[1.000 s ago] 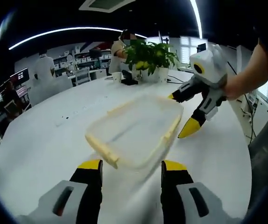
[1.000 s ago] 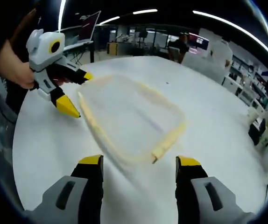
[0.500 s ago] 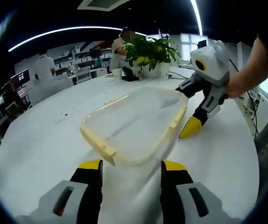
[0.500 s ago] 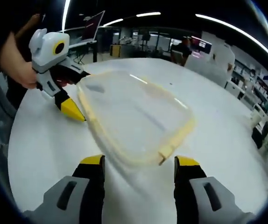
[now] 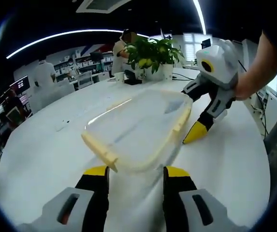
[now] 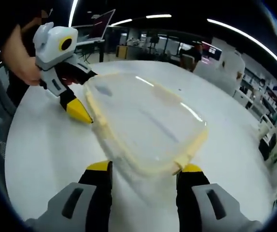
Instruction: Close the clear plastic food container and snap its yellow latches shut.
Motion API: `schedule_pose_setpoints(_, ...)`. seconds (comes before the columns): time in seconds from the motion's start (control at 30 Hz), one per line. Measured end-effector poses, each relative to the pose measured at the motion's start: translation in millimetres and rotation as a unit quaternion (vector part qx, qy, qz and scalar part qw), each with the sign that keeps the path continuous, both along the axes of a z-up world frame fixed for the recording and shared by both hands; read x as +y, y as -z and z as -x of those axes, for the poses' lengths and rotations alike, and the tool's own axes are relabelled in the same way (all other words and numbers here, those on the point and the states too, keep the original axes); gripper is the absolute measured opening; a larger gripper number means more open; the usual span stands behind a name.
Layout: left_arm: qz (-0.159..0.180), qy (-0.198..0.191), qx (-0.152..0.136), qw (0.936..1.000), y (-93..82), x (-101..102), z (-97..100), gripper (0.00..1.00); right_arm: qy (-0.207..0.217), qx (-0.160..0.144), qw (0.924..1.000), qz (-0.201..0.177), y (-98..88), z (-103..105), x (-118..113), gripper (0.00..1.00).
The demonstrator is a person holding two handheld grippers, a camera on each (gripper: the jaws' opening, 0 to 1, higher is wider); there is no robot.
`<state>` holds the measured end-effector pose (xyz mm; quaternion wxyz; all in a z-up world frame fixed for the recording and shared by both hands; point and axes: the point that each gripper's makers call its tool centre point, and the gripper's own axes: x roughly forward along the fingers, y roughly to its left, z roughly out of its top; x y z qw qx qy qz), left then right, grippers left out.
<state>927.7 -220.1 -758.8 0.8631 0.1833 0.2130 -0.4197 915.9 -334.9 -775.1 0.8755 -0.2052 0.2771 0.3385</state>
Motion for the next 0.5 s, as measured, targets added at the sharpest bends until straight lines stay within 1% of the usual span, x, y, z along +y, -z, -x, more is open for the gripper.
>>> schedule_pose_setpoints(0.07, -0.003, -0.001, -0.001, 1.0, 0.5, 2.5, 1.3, 0.39, 0.001, -0.001, 1.0, 0.0, -0.9, 0.7, 0.8, 0.46)
schedule_pose_setpoints(0.2, -0.005, -0.006, -0.002, 1.0, 1.5, 8.9, 3.4, 0.39, -0.007, 0.0, 1.0, 0.003, -0.7, 2.8, 7.7, 0.45)
schedule_pose_setpoints(0.5, -0.007, -0.023, -0.001, 0.9997, 1.6, 31.5, 11.4, 0.39, -0.023, 0.002, 0.9997, 0.003, -1.5, 8.8, 30.7, 0.44)
